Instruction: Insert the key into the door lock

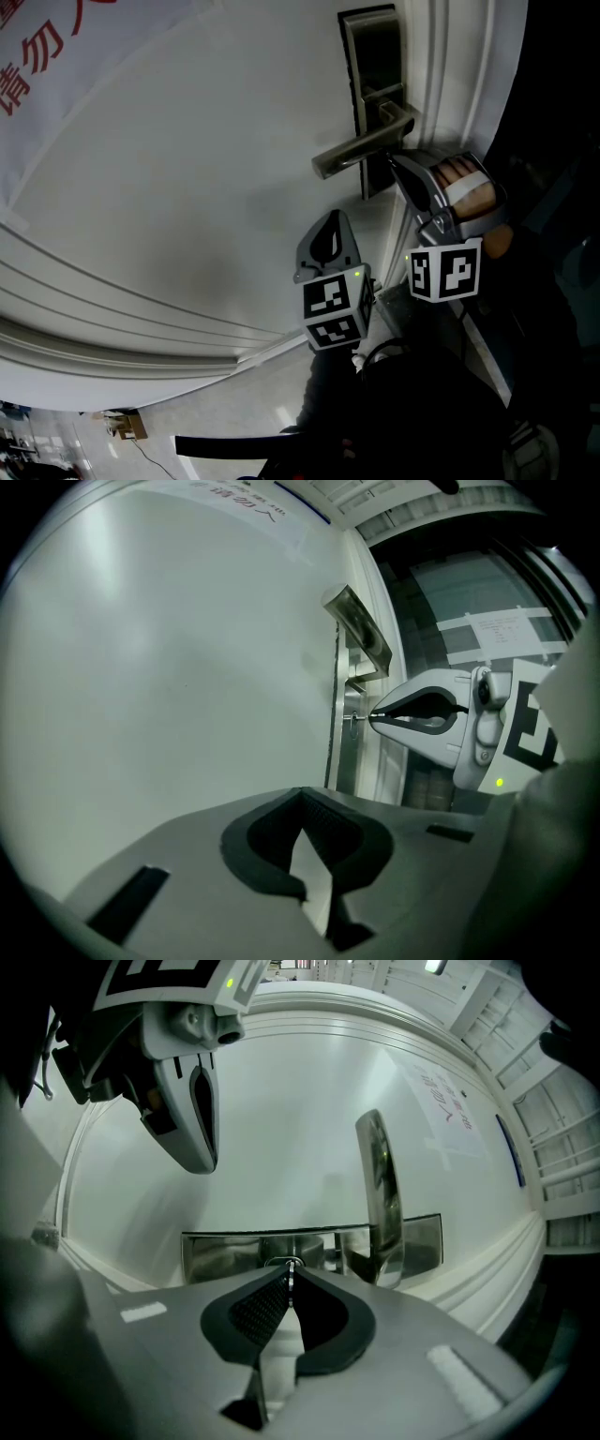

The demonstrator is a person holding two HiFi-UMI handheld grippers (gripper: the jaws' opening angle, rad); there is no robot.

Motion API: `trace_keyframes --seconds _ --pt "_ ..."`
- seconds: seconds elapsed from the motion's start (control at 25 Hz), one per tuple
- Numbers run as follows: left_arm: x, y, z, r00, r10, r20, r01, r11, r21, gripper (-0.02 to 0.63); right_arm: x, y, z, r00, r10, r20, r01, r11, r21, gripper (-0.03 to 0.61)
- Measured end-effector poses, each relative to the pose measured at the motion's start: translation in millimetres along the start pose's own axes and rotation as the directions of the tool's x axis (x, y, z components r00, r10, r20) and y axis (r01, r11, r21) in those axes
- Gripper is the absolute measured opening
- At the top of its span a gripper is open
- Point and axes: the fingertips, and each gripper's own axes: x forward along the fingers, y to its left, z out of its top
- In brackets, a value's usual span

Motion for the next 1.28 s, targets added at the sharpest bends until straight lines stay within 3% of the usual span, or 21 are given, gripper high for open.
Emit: trace_keyframes --seconds 1.28 --pt "2.1 1.7 -2.5 1.0 -0.007 -0.006 0.007 1.0 -0.007 0.002 2.4 -0.6 0.5 1.0 0.004 -0.002 -0.004 1.0 0.0 0.012"
